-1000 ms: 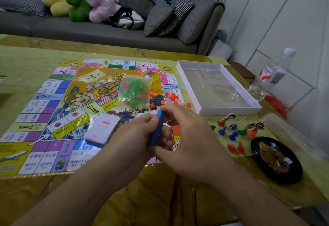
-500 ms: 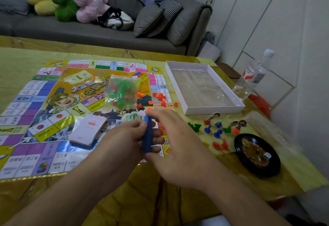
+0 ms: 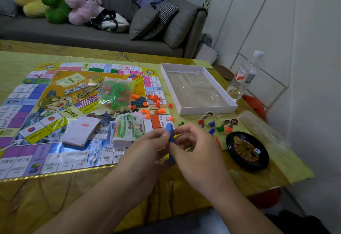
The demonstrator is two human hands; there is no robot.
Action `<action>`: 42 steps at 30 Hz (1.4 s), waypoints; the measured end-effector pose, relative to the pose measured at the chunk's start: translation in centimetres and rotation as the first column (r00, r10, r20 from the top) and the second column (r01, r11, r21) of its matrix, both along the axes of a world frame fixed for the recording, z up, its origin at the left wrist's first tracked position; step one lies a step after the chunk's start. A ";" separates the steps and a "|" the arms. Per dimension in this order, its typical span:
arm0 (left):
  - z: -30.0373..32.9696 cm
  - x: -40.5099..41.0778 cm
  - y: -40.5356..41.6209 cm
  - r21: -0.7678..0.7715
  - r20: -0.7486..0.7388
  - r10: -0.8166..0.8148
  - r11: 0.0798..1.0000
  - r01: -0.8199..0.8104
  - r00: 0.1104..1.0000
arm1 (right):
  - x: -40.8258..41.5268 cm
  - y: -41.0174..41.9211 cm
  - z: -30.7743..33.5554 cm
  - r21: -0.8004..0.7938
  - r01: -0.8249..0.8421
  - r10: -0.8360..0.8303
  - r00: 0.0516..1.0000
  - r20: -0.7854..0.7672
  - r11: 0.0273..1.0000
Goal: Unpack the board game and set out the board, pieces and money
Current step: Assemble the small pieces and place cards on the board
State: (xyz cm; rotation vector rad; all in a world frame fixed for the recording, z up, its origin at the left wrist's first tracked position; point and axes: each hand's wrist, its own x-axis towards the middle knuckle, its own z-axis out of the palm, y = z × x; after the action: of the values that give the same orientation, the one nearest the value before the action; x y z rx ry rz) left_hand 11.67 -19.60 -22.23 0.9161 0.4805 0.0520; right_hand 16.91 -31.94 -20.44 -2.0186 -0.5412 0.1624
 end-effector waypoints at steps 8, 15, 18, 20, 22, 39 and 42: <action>1.7 0.0 -0.5 0.043 -0.003 -0.025 0.999 0.026 1.000 | 0.1 -1.7 0.5 -0.064 0.002 0.002 0.998 0.061 0.998; 2.2 0.0 -0.2 0.148 -0.041 -0.026 0.988 0.031 0.999 | 2.1 -3.9 0.7 -0.087 -0.005 0.018 0.989 0.147 0.996; 2.3 0.1 -0.3 0.197 -0.073 -0.038 0.979 0.052 0.997 | 3.4 -5.2 0.7 -0.116 0.043 -0.028 0.991 0.130 0.992; 2.1 0.2 -0.1 0.237 -0.100 -0.036 0.970 0.059 0.994 | 4.5 -6.2 0.6 -0.206 0.097 -0.072 0.989 0.126 0.974; 2.0 0.2 0.2 0.268 -0.124 -0.033 0.961 0.066 0.992 | 5.6 -7.1 0.3 -0.408 0.125 -0.079 0.989 0.128 0.905; 1.9 -0.5 1.4 0.281 -0.175 -0.015 0.957 0.064 0.985 | 6.4 -6.1 -1.8 -0.554 0.080 -0.055 0.997 0.061 0.829; 2.1 -0.9 1.7 0.279 -0.170 -0.013 0.958 0.060 0.985 | 5.9 -6.3 -1.7 -0.538 0.127 -0.080 0.991 0.110 0.833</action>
State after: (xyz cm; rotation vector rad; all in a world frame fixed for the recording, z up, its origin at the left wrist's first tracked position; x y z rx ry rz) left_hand 10.80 -17.86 -20.12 1.2177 0.6223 0.0102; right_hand 22.78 -38.21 -22.11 -2.6195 -0.4675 0.1808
